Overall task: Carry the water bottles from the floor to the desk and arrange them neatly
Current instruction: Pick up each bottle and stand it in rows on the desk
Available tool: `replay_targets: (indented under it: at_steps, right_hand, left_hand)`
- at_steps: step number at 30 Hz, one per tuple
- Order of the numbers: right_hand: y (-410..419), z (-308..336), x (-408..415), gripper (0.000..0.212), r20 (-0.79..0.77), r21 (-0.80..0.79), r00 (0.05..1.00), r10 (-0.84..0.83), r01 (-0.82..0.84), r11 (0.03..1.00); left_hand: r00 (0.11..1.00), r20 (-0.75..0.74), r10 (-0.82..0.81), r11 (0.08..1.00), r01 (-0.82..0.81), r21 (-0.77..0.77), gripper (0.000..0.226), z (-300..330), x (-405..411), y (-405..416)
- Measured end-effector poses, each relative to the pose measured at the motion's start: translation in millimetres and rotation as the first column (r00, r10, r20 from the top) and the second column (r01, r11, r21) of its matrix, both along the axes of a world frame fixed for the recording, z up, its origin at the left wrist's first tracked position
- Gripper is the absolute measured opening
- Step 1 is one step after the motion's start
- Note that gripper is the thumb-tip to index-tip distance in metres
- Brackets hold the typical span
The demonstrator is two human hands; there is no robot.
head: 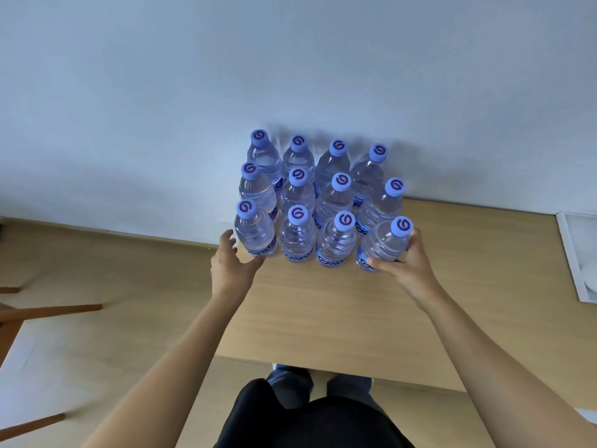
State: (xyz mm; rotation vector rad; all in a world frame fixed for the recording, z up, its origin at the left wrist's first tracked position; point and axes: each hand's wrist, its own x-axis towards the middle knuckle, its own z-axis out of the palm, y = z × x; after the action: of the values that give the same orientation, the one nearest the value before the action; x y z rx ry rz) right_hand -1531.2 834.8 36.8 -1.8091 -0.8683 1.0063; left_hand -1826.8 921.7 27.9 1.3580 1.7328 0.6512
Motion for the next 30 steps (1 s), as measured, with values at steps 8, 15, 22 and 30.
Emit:
replay_targets:
  at_steps: [8,15,22,30]
  right_hand:
    - [1.2,-0.7,-3.4,0.074,-0.02,-0.002,1.0,0.005,-0.005,1.0]
    - [3.5,-4.7,2.5,0.072,0.025,-0.023,1.0,-0.014,0.015,1.0]
    - [3.0,-8.0,3.3,0.068,0.071,-0.011,0.997,0.009,-0.009,1.0]
    - [12.1,-7.1,-7.8,0.069,0.095,-0.012,0.995,0.038,-0.037,0.999]
  left_hand:
    - [0.974,0.163,-0.155,0.987,0.158,-0.002,0.074,-6.6,-9.8,24.8]
    - [0.974,0.167,-0.15,0.987,0.157,-0.026,0.068,-12.2,-9.8,34.1]
    - [0.968,0.197,-0.158,0.986,0.167,-0.027,0.07,-13.7,-1.9,31.1]
    - [0.968,0.211,-0.137,0.989,0.146,-0.031,0.071,-11.2,2.0,28.1]
